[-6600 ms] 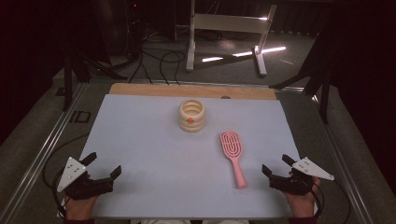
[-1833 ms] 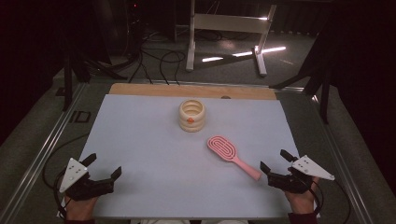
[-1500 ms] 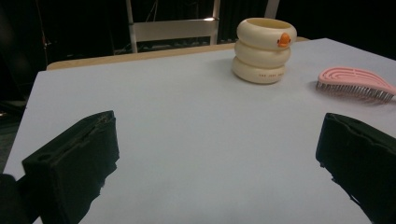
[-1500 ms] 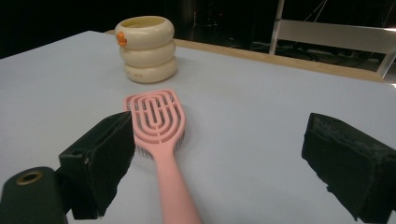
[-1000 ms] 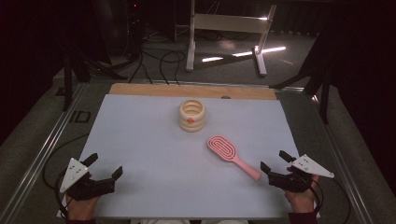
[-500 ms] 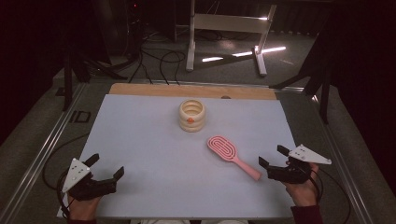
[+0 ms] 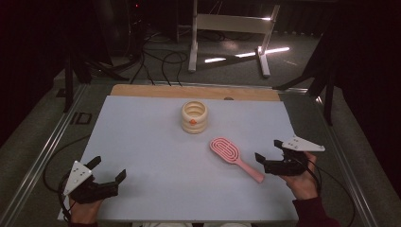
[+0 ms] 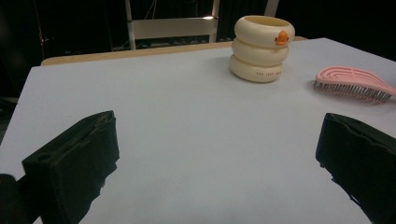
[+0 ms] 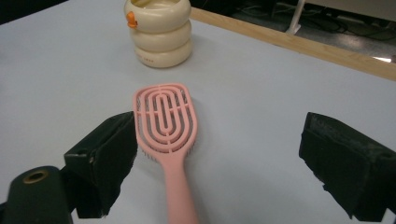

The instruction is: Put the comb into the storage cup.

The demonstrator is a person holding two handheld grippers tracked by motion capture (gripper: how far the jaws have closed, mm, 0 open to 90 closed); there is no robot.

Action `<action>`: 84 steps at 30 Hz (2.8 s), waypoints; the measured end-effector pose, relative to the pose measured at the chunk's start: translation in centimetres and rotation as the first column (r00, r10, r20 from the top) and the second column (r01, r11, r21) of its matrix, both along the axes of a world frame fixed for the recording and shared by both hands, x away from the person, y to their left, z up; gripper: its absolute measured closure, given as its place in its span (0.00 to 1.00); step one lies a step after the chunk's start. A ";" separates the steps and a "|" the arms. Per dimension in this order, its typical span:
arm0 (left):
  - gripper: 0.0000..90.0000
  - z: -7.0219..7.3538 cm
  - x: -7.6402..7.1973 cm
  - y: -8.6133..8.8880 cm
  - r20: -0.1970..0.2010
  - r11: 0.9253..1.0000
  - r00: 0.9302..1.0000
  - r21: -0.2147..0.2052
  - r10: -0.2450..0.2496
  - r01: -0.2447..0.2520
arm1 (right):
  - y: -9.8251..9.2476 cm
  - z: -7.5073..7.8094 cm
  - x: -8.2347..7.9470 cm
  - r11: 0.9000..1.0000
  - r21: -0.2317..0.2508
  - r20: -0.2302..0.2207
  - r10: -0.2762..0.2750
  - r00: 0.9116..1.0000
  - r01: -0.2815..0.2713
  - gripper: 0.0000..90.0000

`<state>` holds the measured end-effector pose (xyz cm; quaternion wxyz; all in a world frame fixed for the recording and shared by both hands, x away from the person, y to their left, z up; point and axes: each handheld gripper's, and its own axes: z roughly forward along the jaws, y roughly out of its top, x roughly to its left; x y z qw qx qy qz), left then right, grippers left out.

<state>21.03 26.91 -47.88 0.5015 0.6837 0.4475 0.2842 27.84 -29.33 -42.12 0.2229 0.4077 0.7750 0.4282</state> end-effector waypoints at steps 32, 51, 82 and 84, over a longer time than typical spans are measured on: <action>0.00 -0.1 0.0 0.0 -0.002 1.000 1.000 -0.005 0.003 -0.003 | 3.8 -0.2 4.4 0.984 -0.119 -0.150 0.116 0.982 -0.134 0.10; 0.00 -0.2 0.0 0.0 -0.007 1.000 1.000 -0.002 0.001 -0.001 | 4.7 -2.7 6.6 0.973 -0.144 -0.289 0.130 0.948 -0.178 0.10; 0.00 -0.2 0.0 0.0 -0.009 1.000 1.000 0.002 0.002 -0.002 | 5.9 -6.5 6.8 0.932 -0.240 -0.419 0.154 0.895 -0.273 0.16; 0.00 -0.2 0.0 0.0 -0.010 1.000 1.000 0.003 0.003 -0.003 | 5.9 -6.9 6.8 0.929 -0.245 -0.435 0.150 0.888 -0.276 0.18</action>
